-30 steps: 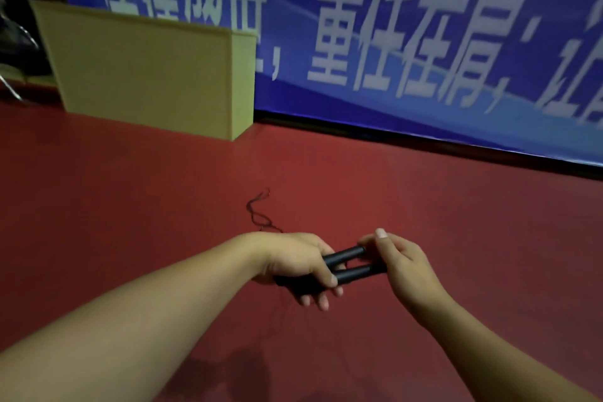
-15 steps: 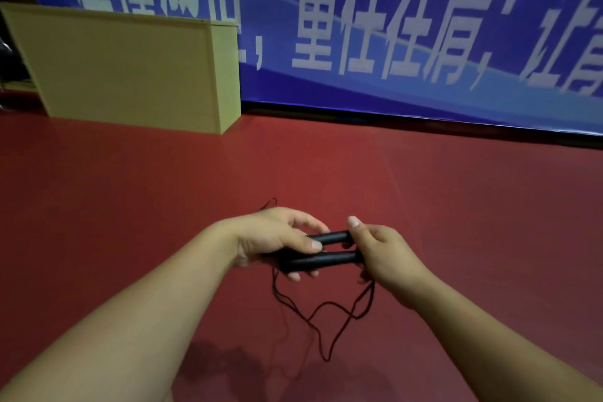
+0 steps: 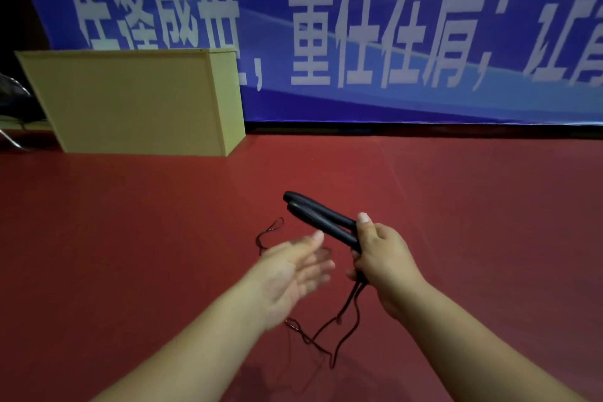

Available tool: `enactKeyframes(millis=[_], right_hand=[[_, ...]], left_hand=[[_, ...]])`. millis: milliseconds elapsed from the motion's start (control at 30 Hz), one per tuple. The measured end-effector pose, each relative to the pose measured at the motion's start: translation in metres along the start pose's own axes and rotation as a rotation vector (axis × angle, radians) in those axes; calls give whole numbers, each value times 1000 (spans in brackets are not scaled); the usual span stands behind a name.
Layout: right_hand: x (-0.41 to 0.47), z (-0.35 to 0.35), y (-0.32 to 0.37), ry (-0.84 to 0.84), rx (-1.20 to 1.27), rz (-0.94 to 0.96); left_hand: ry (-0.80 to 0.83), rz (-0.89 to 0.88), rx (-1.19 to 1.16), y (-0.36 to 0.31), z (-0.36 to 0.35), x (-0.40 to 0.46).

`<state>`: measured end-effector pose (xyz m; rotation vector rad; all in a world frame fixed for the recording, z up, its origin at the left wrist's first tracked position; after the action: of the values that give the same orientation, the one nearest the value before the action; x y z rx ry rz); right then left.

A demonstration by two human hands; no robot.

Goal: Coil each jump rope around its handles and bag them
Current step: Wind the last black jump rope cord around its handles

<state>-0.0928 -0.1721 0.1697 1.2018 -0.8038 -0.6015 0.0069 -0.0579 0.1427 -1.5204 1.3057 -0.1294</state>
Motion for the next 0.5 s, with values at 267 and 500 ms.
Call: enactKeyframes(millis=[267,500], right_hand=[[-6,-42,8,175,17,22],[-23,-70,3,350,166,-157]], left_hand=[[4,-34,59,-2,-10,13],[-54,-40,-44,-21,21,11]])
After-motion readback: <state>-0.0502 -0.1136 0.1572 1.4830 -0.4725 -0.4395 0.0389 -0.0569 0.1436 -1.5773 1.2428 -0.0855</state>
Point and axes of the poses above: each hand's wrist, its own x-axis towards the middle knuckle, its own z-axis out of the back of the hand, y = z × x, the point moved 6 cm from there along x, towards the middle knuckle, and after that the axes turned 15 degrees about z, right-handed, at the moved point
